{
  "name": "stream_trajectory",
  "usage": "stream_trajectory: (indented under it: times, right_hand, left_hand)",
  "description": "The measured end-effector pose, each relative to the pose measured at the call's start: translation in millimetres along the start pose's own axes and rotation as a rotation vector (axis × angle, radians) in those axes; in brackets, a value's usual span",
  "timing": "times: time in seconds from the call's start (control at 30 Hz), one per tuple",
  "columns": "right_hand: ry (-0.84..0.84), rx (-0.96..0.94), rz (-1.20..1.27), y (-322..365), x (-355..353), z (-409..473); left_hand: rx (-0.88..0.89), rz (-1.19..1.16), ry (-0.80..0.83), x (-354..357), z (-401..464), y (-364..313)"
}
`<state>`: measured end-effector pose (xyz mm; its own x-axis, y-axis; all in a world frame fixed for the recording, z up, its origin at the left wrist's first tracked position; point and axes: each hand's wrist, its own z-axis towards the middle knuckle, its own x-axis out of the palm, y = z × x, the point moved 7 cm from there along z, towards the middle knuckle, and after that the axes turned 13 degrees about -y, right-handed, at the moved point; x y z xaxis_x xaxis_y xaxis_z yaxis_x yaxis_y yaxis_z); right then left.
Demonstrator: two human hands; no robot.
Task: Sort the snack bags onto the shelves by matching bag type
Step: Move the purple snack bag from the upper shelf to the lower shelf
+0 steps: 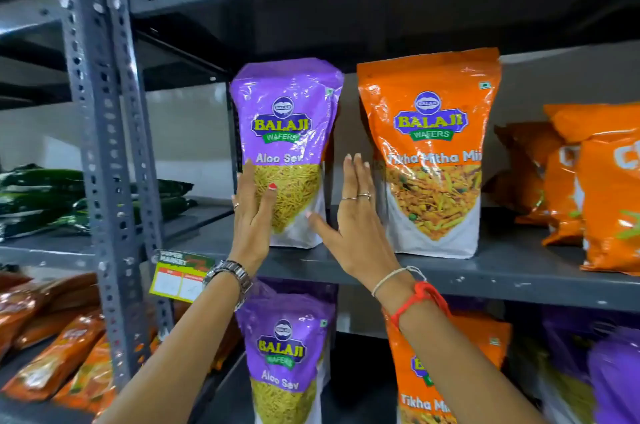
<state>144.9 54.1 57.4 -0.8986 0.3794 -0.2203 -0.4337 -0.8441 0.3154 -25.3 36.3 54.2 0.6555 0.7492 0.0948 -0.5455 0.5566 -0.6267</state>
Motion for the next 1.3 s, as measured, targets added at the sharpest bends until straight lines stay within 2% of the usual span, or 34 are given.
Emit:
stream_trajectory:
  times: [0.03, 0.1, 0.17, 0.27, 0.4, 0.47, 0.73, 0.9, 1.1, 1.3]
  right_hand:
    - [0.044, 0.056, 0.149, 16.3, 38.2, 4.6]
    - [0.147, 0.181, 0.175, 15.3, 51.7, 5.3]
    - [0.150, 0.286, 0.260, 12.7, 64.6, 8.7]
    - [0.110, 0.405, 0.324, 0.3, 67.8, 12.5]
    - [0.137, 0.437, 0.324, -8.9, 74.5, 10.6]
    - [0.126, 0.453, 0.335, -9.7, 72.2, 10.2]
    - [0.163, 0.577, 0.520, -14.4, 45.3, -0.2]
    - [0.156, 0.505, 0.557, 2.0, 10.0, -8.0]
    - [0.266, 0.426, 0.587, 22.5, -13.4, -43.3]
    - [0.447, 0.535, 0.683, -0.6, -2.1, -124.1]
  left_hand:
    - [0.006, 0.014, -0.024, -27.0, 17.6, 13.2]
    - [-0.023, -0.013, -0.001, -22.6, 18.4, 17.5]
    - [-0.054, -0.063, 0.011, -19.9, 15.3, 17.8]
    - [-0.238, -0.198, -0.015, -14.7, 18.8, 25.8]
    - [-0.580, -0.274, 0.018, -12.9, 28.1, 59.9]
    - [-0.649, -0.301, 0.049, -11.9, 25.5, 57.8]
    - [-0.494, -0.227, 0.147, -29.1, -0.2, 6.9]
    - [-0.500, -0.237, 0.205, -47.1, -30.2, -25.7]
    - [-0.497, -0.237, 0.258, -76.7, -75.3, -41.2]
    - [-0.595, -0.189, 0.230, -96.3, -147.5, -13.2]
